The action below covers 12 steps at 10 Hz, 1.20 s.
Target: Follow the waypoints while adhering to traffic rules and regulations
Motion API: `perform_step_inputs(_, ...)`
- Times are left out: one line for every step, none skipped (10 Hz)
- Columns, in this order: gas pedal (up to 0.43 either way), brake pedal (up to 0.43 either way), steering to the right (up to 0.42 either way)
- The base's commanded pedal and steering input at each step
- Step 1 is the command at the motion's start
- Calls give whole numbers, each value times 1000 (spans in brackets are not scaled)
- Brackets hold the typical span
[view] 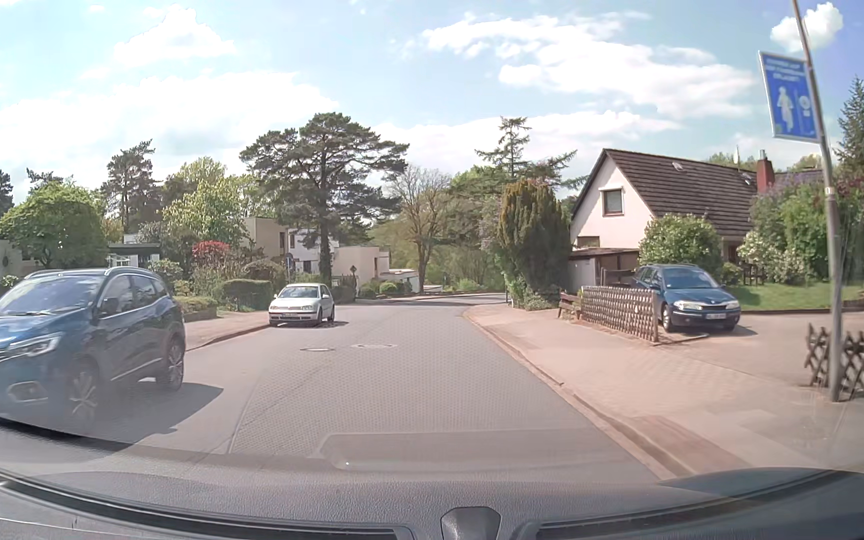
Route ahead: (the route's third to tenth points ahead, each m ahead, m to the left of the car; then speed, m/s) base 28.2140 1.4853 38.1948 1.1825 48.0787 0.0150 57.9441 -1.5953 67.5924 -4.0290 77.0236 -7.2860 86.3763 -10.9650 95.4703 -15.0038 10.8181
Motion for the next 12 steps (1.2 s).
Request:
perform_step_inputs(39, 0, 0)
perform_step_inputs(39, 0, 0)
perform_step_inputs(28, 0, 0)
perform_step_inputs(28, 0, 0)
perform_step_inputs(28, 0, 0)
perform_step_inputs(28, 0, 0)
perform_step_inputs(28, 0, 0)
perform_step_inputs(28, 0, 0)
perform_step_inputs(28, 0, 0)
perform_step_inputs(20, 0, 0)
perform_step_inputs(8, 0, 0)
perform_step_inputs(8, 0, 0)
